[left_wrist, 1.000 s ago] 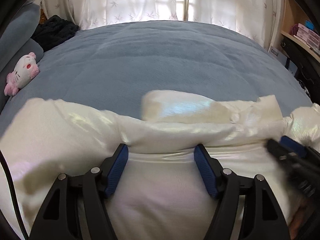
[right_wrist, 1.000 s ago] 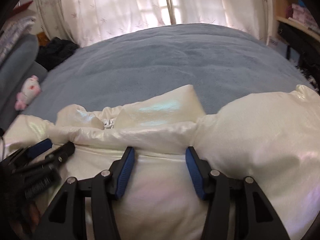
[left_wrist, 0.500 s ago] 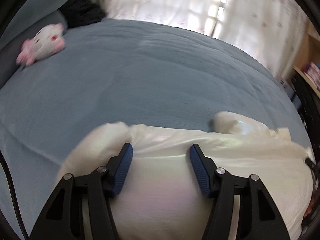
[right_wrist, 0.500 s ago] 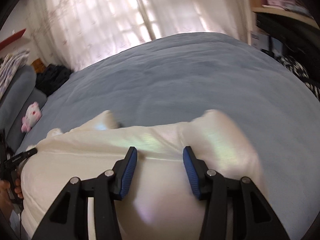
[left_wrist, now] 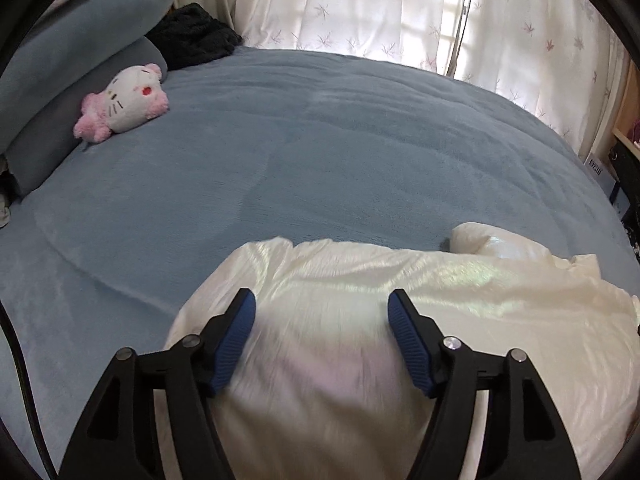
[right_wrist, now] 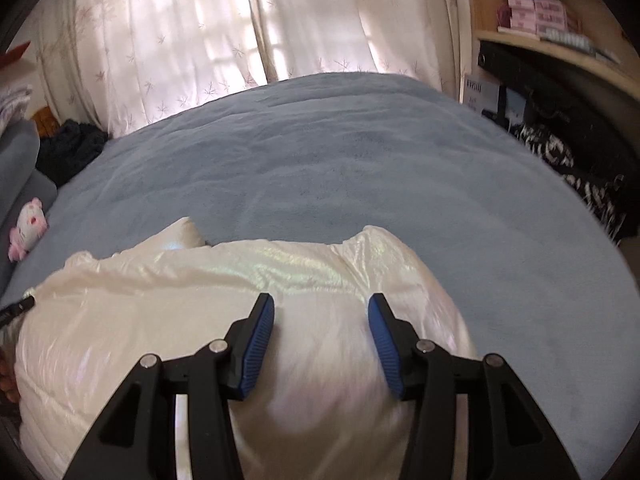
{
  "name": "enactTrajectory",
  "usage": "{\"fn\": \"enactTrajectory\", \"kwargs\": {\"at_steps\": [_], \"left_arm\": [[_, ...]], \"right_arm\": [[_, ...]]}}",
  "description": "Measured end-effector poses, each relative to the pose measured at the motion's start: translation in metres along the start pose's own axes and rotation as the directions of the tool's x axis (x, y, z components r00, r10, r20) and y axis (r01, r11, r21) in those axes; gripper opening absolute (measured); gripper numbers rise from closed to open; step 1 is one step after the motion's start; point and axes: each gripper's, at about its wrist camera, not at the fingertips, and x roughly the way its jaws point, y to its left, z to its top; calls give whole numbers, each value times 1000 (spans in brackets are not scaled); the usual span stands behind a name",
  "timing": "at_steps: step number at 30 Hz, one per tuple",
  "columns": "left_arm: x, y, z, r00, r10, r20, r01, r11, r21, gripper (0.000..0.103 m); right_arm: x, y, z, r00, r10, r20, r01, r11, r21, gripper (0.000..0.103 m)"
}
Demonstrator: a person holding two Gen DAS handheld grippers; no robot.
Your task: Fold large clothes
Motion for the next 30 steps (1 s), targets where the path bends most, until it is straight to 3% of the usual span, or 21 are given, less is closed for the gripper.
{"fn": "enactTrajectory", "kwargs": {"at_steps": [4,11,16,26,30], "left_arm": [[-30,5,-8,999,-33,8,33,999,-11,70],[-87,10,-31,999,-39,34,38,999,22,81],[-119,17,-56,998,-61,8,61,998,15,82],[-161,26,-116,983,-172,-61,170,985,-33,82],[-169,32,-147,967,-238,-87,231,969,-87,82]], "right_arm": [[-28,15,-4,1000,-12,28,13,999,-41,49],[-78,42,-16,996,55,64,-53,998,-30,49],[-104,58,-29,993,93,68,-90,995,-39,49],[-143,88,-60,984,163,68,-159,985,-62,49],[-155,96,-78,979,195,61,-192,980,-54,49]]}}
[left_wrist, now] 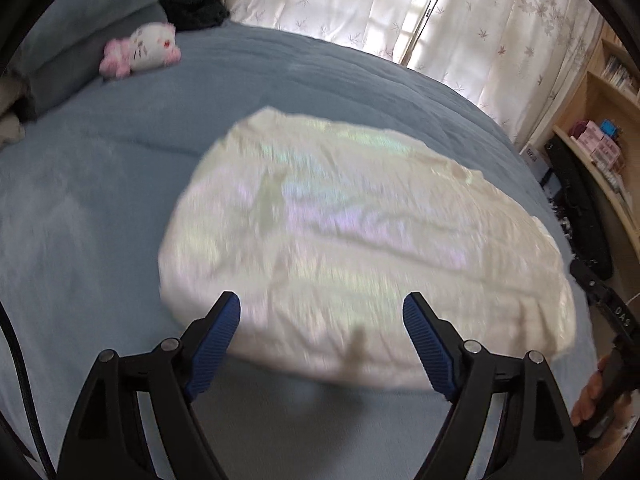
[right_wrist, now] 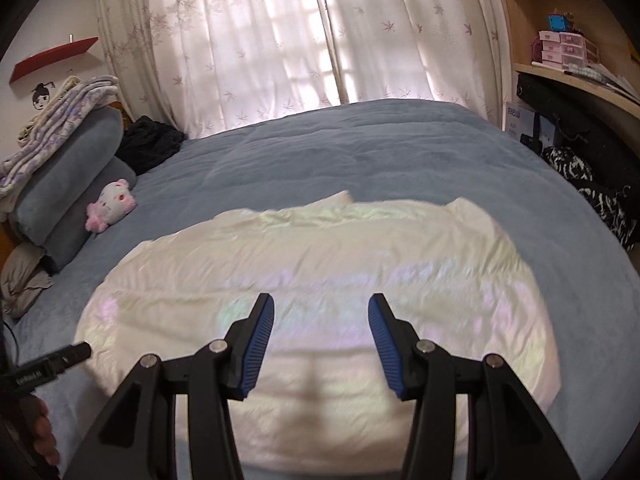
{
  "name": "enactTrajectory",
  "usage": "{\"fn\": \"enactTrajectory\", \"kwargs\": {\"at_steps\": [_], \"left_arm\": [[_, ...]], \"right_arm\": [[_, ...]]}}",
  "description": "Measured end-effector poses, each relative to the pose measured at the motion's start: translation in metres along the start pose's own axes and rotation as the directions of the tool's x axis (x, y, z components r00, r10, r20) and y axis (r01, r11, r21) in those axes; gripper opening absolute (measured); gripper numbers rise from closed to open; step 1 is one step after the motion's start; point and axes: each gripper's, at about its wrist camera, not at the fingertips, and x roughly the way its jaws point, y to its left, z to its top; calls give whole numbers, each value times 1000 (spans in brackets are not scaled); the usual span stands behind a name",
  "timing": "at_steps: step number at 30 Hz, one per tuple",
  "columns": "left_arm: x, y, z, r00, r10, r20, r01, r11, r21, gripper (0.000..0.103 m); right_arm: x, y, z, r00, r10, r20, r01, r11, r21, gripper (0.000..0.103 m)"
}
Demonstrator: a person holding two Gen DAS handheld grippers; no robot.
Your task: Fold large clothes
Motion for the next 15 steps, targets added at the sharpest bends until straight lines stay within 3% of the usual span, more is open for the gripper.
{"fn": "enactTrajectory", "kwargs": {"at_steps": [5,8,11,15], "left_arm": [[2,17,-41,991,-127,-32,122,985,-124,83],[11,32,-64,983,-183,-24,173,958,-229,84],[27,46,-78,981,-193,-16,178,931,-320,84],[34,50,-78,978,-203,53,209,923,-323,85]], "right_arm": [[-6,12,-28,998,57,-32,-57,998,6,49],[-6,20,-45,996,72,-47,-73,997,-5,49],[-4,29,-58,994,85,-66,-87,996,-25,49],[2,37,-67,990,103,-93,-107,993,-42,49]]}}
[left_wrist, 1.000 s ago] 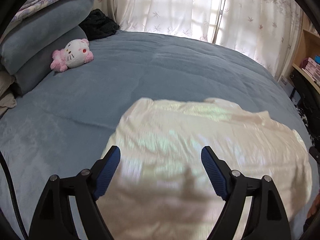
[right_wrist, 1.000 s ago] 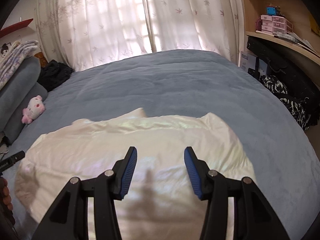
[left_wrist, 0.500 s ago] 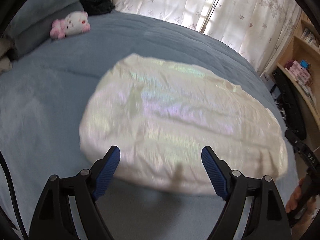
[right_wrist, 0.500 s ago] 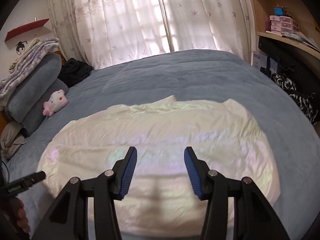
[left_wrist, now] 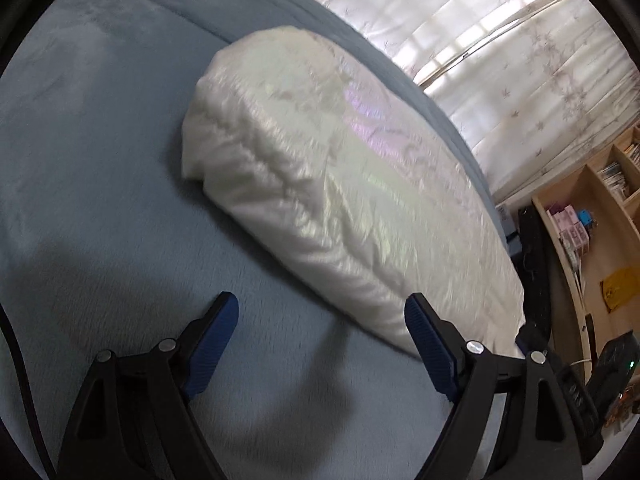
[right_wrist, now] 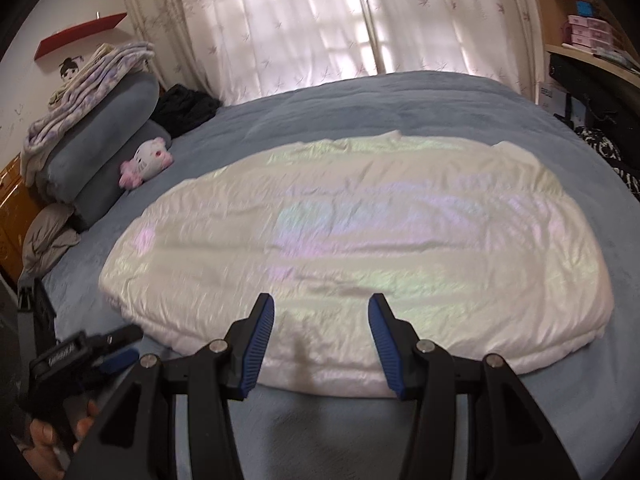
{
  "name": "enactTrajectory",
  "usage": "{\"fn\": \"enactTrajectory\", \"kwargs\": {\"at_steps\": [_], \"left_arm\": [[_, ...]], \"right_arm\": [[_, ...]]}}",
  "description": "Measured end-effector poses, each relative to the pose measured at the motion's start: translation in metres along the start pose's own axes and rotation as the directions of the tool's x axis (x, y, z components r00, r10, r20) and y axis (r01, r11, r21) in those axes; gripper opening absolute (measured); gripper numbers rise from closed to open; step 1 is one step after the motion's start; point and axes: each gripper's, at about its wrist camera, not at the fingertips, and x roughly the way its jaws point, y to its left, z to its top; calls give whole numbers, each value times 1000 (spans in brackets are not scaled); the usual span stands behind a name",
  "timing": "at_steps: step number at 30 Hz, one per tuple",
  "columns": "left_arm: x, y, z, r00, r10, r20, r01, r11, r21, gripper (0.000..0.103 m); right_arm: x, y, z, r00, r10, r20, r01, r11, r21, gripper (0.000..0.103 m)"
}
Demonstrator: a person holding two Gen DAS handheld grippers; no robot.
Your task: Fold large clothes
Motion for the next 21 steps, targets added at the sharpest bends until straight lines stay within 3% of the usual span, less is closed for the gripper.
{"fn": "enactTrajectory", "kwargs": {"at_steps": [12,16,21], "left_arm": [[50,1,53,993,-100,68,104,993,-60,89],[67,4,67,989,-111,101,120,989,-87,89],[72,1,61,984,-105,142,109,994,-22,89]], "right_arm": [[35,10,19,999,27,-30,-27,1000,-9,49],[54,24,53,1000,9,5,-8,999,-44,36],[94,39,98,995,-82,48,84,995,-57,25]]}}
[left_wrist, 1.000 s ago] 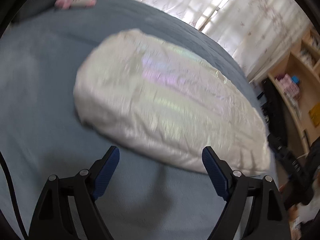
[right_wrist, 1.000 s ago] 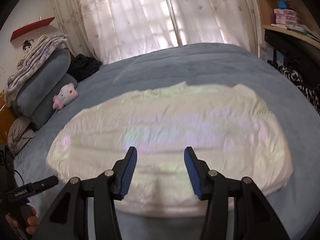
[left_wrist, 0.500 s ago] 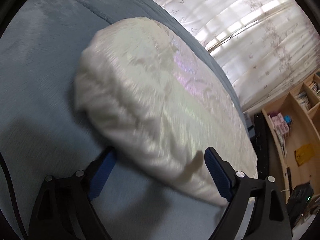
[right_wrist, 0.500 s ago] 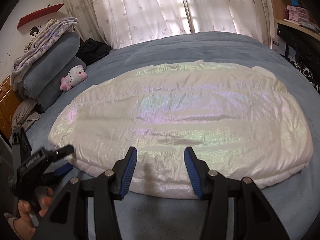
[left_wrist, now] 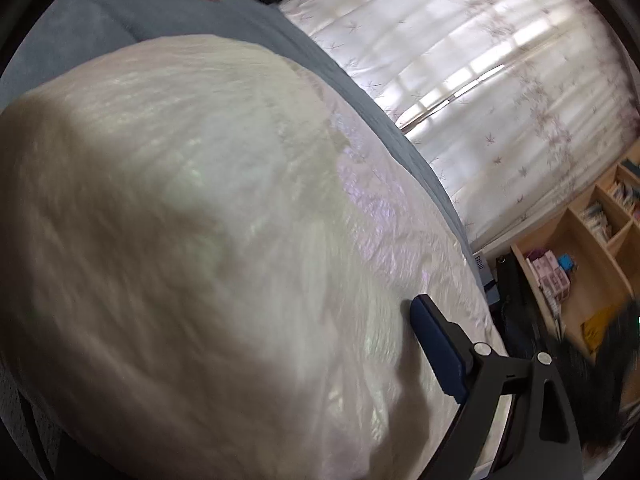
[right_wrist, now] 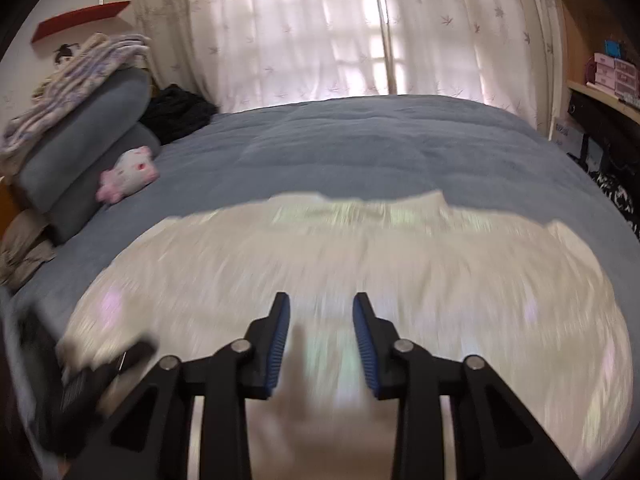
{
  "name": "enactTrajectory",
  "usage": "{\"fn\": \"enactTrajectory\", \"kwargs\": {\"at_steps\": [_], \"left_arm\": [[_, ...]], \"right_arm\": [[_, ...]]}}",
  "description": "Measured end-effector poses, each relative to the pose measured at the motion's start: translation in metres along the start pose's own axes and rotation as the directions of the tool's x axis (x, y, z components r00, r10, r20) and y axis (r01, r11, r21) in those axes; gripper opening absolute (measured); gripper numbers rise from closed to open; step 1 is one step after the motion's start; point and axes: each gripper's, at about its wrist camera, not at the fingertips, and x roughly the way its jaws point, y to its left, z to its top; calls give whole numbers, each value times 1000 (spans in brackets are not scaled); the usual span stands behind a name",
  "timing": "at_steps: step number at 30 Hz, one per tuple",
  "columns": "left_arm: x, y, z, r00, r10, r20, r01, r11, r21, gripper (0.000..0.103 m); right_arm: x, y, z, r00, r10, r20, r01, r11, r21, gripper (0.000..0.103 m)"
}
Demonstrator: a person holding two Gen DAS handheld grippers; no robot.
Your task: Fold large clothes
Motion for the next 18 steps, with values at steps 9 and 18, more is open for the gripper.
{"fn": "enactTrajectory", "kwargs": {"at_steps": [9,18], "left_arm": [[-1,1,9,1000,-15,-7,15,1000,23,96],[-3,5,10,1000,-11,-12,11,999,37,102]], "right_arm": [[101,-8,-13,993,-92,-72,94,995,23,21],[111,-6,-28,993,-102,-57,103,994,20,21]]}}
